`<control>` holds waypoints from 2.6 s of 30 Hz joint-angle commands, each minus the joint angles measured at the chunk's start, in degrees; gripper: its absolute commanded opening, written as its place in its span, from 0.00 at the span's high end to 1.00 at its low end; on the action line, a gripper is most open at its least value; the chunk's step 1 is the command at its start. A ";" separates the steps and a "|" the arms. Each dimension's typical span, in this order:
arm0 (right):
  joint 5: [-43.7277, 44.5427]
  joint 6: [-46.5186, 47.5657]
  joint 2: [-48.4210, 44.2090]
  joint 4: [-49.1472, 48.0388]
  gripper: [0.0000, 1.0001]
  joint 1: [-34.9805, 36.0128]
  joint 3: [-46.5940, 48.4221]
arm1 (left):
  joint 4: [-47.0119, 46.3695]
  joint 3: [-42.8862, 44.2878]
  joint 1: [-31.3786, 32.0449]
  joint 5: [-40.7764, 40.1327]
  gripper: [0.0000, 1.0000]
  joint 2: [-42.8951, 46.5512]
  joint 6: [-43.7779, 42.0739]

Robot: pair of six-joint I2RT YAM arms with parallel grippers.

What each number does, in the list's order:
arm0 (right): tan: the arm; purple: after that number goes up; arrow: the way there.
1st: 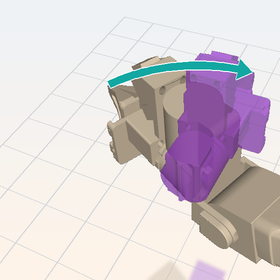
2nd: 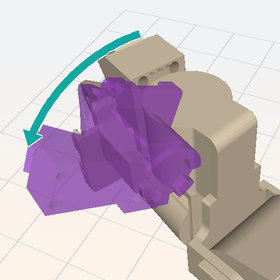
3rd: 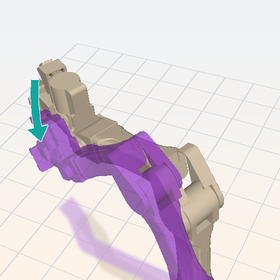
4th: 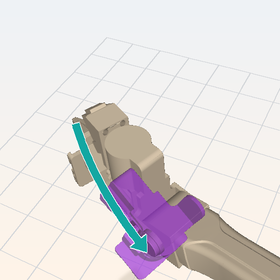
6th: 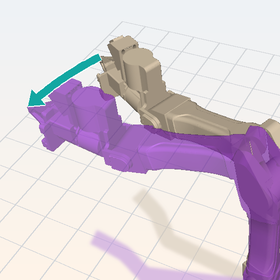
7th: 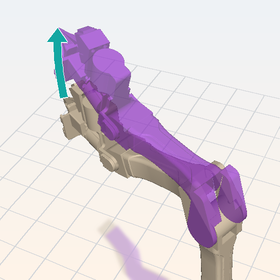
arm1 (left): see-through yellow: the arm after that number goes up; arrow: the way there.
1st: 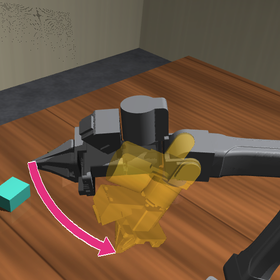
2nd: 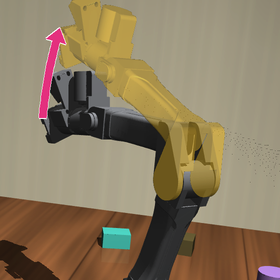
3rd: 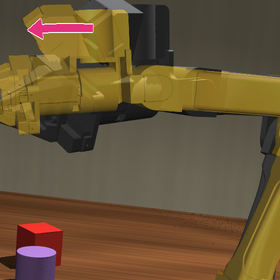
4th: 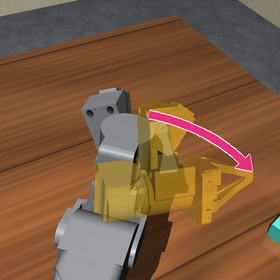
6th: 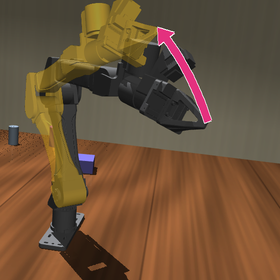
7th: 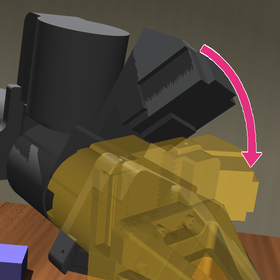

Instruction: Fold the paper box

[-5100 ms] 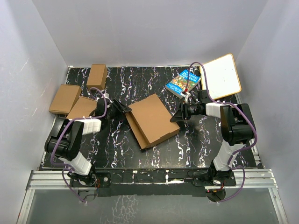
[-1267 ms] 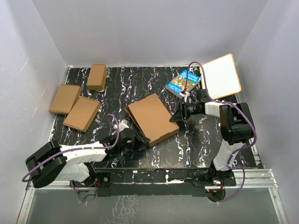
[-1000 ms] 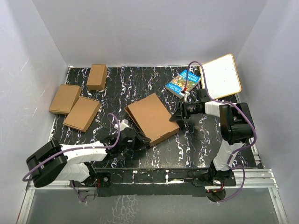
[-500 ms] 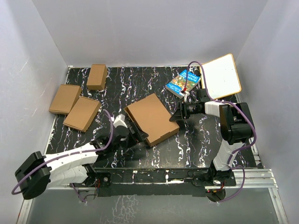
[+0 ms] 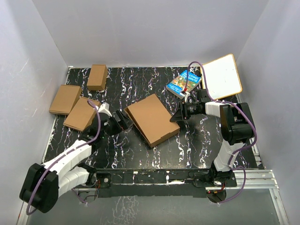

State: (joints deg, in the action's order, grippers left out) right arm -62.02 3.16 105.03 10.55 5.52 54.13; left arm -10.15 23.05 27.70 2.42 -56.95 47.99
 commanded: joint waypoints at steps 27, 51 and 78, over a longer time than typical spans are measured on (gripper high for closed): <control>4.05 5.37 1.58 -0.09 0.56 1.09 0.10 | -19.97 7.85 -21.02 21.95 0.06 -26.08 1.53; 0.76 5.20 0.44 -1.41 0.56 1.16 -0.60 | -14.53 18.79 -15.63 17.83 0.38 -37.59 1.70; -0.64 5.85 -1.77 0.35 0.49 -0.98 0.97 | -1.65 24.30 -12.73 13.29 0.66 -29.42 -9.70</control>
State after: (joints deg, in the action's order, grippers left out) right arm -64.23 6.02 105.21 10.57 5.52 54.24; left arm -16.88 47.35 14.15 17.52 -94.19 42.19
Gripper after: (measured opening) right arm 0.494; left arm 0.283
